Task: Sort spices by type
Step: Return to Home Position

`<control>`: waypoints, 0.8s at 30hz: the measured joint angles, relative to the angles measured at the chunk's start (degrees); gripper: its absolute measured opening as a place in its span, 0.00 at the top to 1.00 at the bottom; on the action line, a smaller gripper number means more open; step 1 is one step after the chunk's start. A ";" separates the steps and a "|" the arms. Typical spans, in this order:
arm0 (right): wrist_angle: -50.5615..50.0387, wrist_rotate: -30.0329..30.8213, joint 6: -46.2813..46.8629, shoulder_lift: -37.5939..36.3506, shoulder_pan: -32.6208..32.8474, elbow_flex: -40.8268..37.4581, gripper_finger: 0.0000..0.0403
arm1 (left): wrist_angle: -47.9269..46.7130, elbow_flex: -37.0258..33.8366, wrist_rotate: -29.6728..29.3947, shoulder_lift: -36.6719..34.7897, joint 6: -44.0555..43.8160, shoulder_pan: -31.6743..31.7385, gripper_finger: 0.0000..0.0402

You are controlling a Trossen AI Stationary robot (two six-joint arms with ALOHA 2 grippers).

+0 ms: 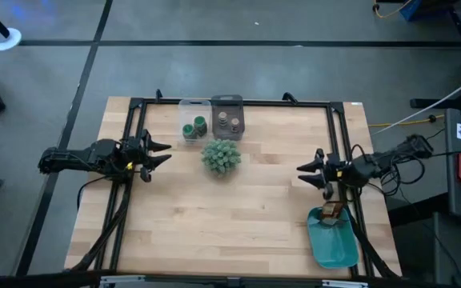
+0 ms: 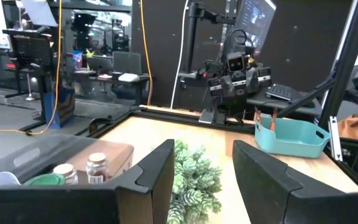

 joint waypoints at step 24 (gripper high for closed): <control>-9.13 -31.86 0.01 -5.95 -32.76 -0.57 0.60 | -3.59 0.02 -0.02 0.02 -3.63 0.00 0.63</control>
